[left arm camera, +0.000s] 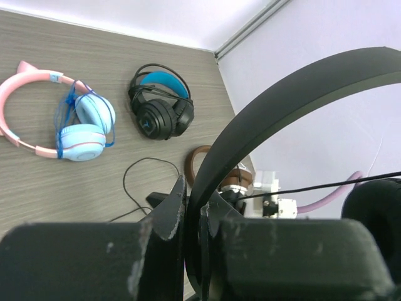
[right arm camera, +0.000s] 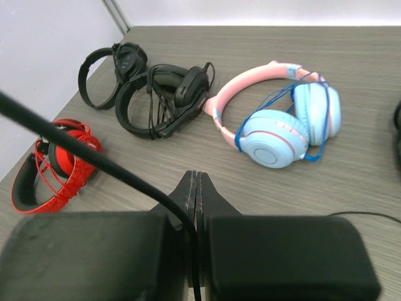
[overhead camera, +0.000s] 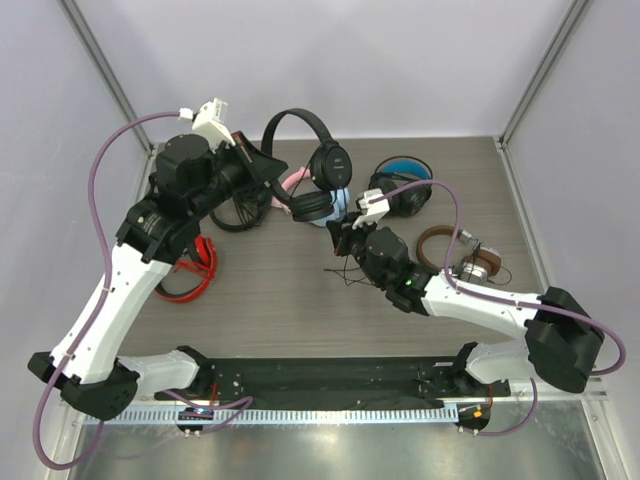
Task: Wrap the headphones
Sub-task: Wrap the headphone cable with the right arm
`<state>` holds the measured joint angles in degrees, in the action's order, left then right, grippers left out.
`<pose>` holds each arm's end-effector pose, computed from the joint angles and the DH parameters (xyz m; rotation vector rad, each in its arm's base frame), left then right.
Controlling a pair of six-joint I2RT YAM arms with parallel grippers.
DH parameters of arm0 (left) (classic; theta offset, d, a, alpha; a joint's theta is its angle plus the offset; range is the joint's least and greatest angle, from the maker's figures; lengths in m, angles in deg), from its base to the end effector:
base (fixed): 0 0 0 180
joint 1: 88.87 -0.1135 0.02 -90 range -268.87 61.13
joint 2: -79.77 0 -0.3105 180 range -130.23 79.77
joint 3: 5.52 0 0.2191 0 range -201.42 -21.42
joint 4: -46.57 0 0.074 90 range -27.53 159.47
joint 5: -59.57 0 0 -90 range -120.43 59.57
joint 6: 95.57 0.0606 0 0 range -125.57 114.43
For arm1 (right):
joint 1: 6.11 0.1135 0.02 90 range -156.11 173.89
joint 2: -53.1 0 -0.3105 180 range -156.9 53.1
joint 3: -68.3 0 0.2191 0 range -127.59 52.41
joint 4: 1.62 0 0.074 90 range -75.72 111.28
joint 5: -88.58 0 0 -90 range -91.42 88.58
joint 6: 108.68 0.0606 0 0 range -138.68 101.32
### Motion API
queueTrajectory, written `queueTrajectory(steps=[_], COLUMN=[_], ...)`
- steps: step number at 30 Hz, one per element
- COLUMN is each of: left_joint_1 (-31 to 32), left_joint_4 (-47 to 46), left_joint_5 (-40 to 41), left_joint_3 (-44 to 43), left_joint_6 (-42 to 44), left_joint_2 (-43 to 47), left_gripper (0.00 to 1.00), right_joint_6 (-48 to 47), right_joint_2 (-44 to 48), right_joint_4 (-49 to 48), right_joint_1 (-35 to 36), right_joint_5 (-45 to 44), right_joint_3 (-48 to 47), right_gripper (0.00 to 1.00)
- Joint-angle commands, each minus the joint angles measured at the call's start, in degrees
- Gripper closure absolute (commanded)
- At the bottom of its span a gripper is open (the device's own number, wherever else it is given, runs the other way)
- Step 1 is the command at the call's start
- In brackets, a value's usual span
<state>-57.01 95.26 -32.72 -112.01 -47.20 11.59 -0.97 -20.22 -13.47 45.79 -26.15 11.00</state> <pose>0.1761 -0.1123 0.5133 -0.1271 1.8502 -0.9543 0.1867 0.1970 0.3411 -0.1621 1.6603 0.5732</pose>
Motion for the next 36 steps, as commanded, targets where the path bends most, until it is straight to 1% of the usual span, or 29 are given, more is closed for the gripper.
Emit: queueTrajectory(steps=[1, 3, 8, 13, 18, 22, 25, 29, 33, 35, 36], left_joint_1=[-0.2, -0.1, -0.3, -0.3, -0.4, -0.5, -0.5, -0.5, -0.2, 0.1, 0.6], left_joint_4=[-6.7, -7.0, -9.9, -11.7, -13.1, -14.0, -12.4, -9.2, -8.6, -8.5, -8.3], left_joint_5=[1.8, 4.7, 3.5, 6.8, 9.1, 9.0, 10.8, 17.6, 24.6, 26.6, 29.2], left_joint_3=[-2.8, -2.6, -1.1, 1.2, 2.7, 2.3, 1.5, 1.6, 3.0, 3.3, 3.4], left_joint_6=[-5.9, -8.2, -12.9, -17.6, -21.1, -23.2, -23.3, -20.3, -18.7, -17.4, -16.3], left_joint_2=[0.3, 0.2, -0.5, 0.4, 1.4, 1.1, 0.9, 1.4, 2.4, 2.4, 2.4], left_gripper=[1.00, 1.00, 1.00, 1.00, 1.00, 1.00, 1.00, 1.00, 1.00, 1.00, 1.00], right_joint_6=[2.9, 4.0, 4.2, 3.8, 1.8, 0.7, -0.8, -2.6, -3.6, -3.8, -4.1], right_joint_2=[-1.9, -3.1, -6.6, -8.3, -10.1, -11.4, -11.9, -11.1, -10.5, -10.3, -10.1], right_joint_4=[-4.1, -4.9, -6.0, -6.2, -4.7, -3.4, -2.2, -0.2, 2.4, 3.6, 4.0], right_joint_1=[0.0, 0.5, 1.8, 3.6, 7.7, 10.1, 12.1, 14.9, 17.5, 18.9, 19.3], right_joint_5=[1.8, 2.1, 2.2, 2.8, 1.4, 0.8, 0.5, 0.6, 0.9, 0.6, 0.6], right_joint_3=[-1.2, -1.6, -3.6, -5.5, -6.8, -7.7, -8.9, -10.4, -11.8, -12.5, -13.0], right_gripper=[0.99, 0.99, 0.99, 0.99, 0.99, 0.99, 0.99, 0.99, 0.99, 0.99, 0.99])
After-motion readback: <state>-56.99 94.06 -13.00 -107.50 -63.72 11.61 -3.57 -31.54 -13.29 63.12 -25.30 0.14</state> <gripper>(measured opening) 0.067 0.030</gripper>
